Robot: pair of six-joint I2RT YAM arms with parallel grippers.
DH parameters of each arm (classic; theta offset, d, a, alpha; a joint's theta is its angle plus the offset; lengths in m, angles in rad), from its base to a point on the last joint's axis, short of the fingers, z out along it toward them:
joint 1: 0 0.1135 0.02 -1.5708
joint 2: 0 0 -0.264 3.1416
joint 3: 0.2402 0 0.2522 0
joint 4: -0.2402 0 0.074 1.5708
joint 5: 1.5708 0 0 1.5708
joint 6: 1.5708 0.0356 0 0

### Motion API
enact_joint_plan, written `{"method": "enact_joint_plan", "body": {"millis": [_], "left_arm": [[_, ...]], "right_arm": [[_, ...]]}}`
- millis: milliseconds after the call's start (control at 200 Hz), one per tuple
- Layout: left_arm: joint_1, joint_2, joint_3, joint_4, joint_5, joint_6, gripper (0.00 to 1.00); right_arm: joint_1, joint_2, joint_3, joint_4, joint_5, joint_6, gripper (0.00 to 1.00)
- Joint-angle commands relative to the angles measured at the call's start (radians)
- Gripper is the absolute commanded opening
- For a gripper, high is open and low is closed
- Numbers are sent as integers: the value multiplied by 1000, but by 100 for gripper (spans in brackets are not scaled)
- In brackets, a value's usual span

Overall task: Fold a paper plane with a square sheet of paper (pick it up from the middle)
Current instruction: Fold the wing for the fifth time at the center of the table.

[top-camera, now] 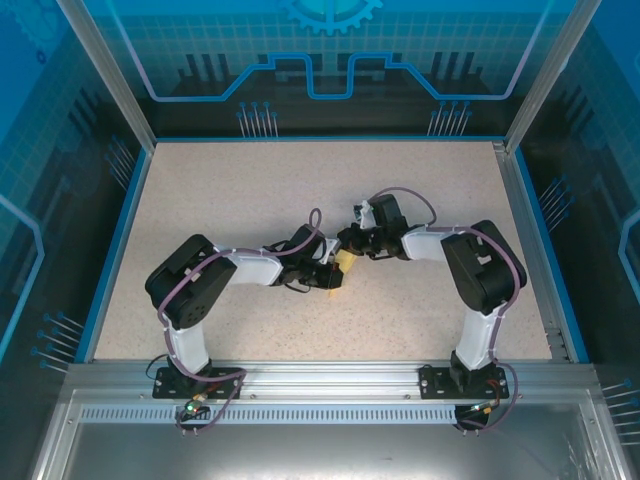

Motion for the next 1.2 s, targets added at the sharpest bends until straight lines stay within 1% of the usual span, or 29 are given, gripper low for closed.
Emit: {"method": "enact_joint_plan", "body": {"millis": [0,205,305,455,825,1195], "left_arm": [[10,42,-46,-61,-50,37,3],[11,30,-58,-72,-45,40,3],[12,25,-63,-79,-42,43,3],[10,9,-72,-90,-40,49,3],[10,3,-93,-105,-37,59,2],[10,-7,-112,-124,-30,68,1]], "right_arm": [[17,51,28,15,-15,18,10],[17,94,87,-92,55,-50,9],[4,112,114,-140,107,-86,9],[-16,138,161,-192,143,-122,9],[-64,224,275,-246,140,-164,8],[-100,294,396,-289,132,-170,8]]}}
